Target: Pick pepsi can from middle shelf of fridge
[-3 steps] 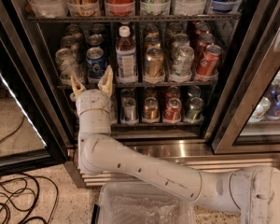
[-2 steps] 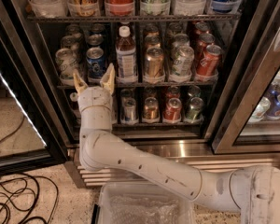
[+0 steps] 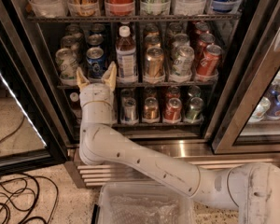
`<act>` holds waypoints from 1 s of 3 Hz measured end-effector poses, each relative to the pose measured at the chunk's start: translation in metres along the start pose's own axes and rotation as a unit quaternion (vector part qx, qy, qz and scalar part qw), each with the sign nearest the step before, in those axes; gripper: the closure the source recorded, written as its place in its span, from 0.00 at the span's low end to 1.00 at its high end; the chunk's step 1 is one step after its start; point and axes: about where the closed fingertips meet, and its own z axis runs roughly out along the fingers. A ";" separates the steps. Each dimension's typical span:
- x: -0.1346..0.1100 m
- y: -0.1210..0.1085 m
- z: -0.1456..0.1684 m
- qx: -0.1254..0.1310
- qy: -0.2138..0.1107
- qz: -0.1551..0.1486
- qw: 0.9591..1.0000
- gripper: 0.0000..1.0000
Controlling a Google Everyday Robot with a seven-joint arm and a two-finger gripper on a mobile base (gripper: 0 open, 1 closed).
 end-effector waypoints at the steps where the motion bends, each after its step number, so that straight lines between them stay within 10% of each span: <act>1: 0.006 0.001 0.008 0.000 0.011 -0.005 1.000 0.32; 3: 0.014 0.003 0.027 -0.002 0.019 -0.018 1.000 0.34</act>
Offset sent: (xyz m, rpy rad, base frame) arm 0.0294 0.0055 -0.0107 -0.0390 0.0454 -0.0057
